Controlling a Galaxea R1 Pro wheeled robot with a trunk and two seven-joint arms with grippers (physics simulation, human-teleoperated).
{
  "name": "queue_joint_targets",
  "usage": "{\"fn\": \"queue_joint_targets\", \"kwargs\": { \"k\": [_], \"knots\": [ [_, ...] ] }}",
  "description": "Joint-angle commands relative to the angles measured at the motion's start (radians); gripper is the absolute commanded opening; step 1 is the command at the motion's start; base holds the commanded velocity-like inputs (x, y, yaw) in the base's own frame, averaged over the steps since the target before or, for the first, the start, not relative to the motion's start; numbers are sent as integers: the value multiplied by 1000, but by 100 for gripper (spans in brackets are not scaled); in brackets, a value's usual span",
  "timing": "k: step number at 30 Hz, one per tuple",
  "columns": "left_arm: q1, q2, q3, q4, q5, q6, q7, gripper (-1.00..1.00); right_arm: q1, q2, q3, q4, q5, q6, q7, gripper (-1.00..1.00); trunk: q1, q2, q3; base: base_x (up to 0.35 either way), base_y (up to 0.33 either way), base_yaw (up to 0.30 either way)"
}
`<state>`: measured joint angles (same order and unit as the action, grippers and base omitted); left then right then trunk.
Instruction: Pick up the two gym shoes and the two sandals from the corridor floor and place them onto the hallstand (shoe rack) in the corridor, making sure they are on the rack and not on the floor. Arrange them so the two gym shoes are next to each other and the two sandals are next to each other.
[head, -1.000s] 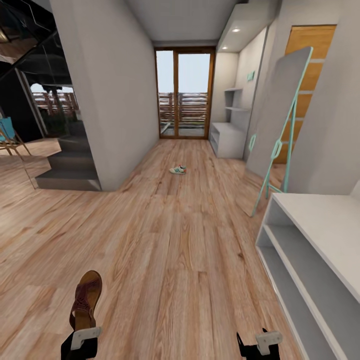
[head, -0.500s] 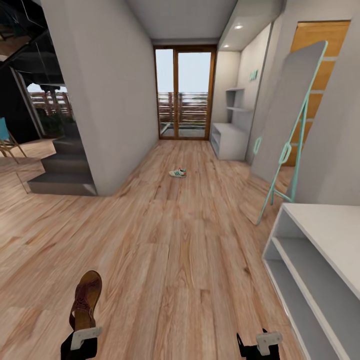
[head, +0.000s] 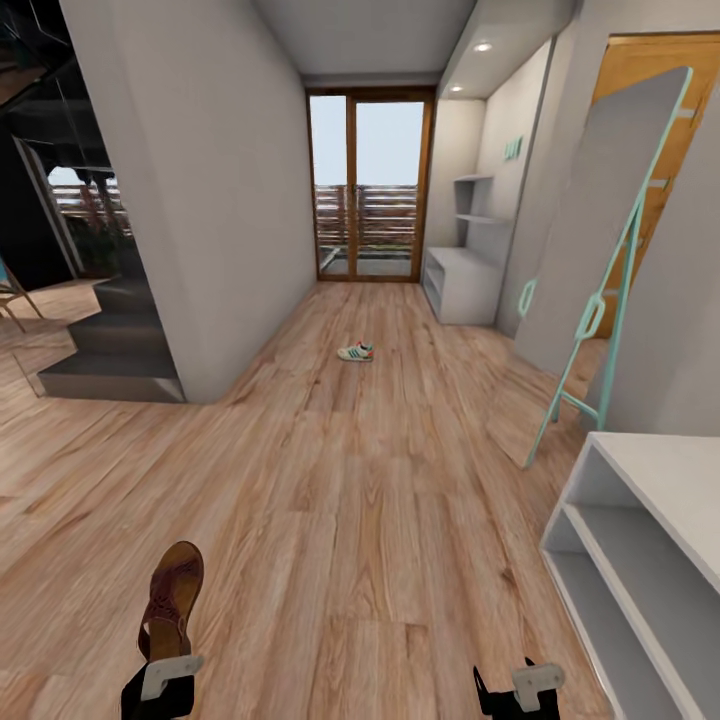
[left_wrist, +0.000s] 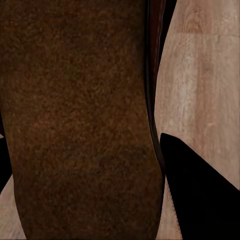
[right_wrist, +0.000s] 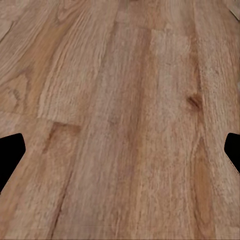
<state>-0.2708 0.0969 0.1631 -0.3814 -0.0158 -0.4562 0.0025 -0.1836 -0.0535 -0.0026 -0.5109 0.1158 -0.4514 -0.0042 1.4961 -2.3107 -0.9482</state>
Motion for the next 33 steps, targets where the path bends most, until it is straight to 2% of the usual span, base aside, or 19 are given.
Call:
{"fn": "queue_joint_targets", "kwargs": {
  "k": [1,18,19,23,29,33],
  "knots": [
    [-1,0,3,1,-4,-3,1,-100,0,0,0,0,6,-3,0,100,0,0,-1,338,0,0],
    [-1,-6,3,14,-3,-4,1,-100,0,0,-3,3,6,-3,-2,100,0,0,-1,338,0,0],
    [-1,-6,3,14,-3,-4,1,-100,0,0,-7,2,6,-3,-2,100,0,0,-1,338,0,0],
    [-1,-7,3,14,-3,-4,1,-100,0,0,-70,2,6,-3,-2,100,0,0,-1,338,0,0],
    [-1,-6,3,13,-3,-4,1,-100,0,0,-104,2,6,-3,-2,100,0,0,-1,338,0,0],
    [-1,-6,3,13,-3,-4,1,-100,0,0,-109,2,5,-3,-1,100,0,0,-1,338,0,0]
  ]
}}
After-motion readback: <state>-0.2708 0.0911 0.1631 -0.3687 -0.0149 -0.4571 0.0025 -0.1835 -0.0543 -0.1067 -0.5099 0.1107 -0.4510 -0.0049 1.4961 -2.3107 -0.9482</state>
